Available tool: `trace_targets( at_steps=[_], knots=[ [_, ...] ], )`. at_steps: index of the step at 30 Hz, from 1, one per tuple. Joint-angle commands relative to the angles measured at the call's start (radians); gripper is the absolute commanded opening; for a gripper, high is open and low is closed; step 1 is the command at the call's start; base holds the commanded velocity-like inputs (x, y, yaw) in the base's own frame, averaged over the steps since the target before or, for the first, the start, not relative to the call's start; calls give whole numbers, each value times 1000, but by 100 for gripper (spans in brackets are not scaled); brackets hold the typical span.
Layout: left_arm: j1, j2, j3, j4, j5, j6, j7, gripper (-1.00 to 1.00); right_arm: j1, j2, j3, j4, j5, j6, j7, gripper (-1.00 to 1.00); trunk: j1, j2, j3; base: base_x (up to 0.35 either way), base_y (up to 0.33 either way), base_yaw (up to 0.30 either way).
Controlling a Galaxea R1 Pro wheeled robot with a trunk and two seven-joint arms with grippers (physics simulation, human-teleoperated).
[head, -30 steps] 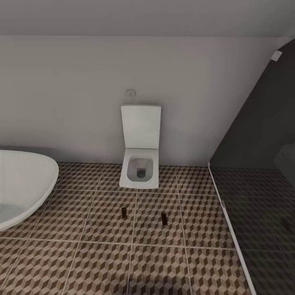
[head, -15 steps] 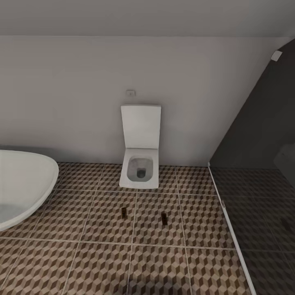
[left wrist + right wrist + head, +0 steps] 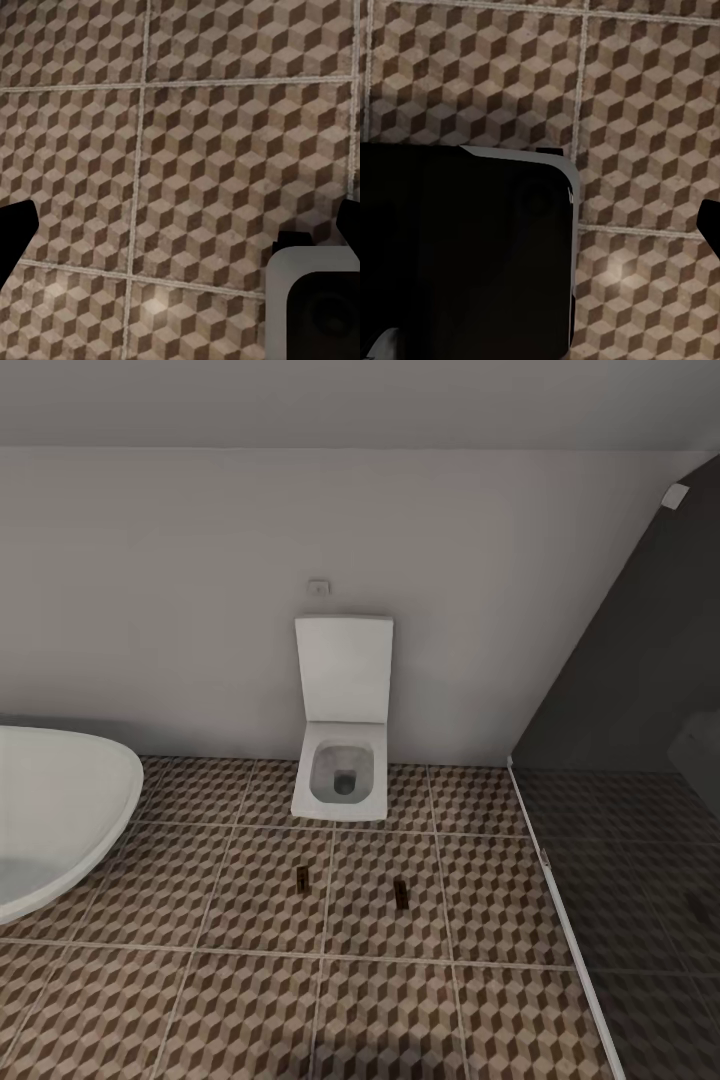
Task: Take the four mousetraps from the cabinet in the bathroom and place them on the bathroom floor. Make sure all four end up on the same floor surface, and ensure that at least two of them are either under or directly next to the same bathroom sink.
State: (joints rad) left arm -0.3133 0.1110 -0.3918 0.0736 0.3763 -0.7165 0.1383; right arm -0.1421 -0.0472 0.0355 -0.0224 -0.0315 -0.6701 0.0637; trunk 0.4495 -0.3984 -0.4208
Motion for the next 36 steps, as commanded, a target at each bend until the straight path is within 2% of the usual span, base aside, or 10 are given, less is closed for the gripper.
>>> trace_targets(
  at_steps=[1,36],
  knots=[
    [-1,-1,-9,3,3,-4,4,100,-1,0,3,1,-4,-3,4,100,0,-2,-1,0,0,0],
    [-1,-1,-9,3,3,-4,4,100,-1,0,3,1,-4,-3,4,100,0,-2,-1,0,0,0]
  ],
)
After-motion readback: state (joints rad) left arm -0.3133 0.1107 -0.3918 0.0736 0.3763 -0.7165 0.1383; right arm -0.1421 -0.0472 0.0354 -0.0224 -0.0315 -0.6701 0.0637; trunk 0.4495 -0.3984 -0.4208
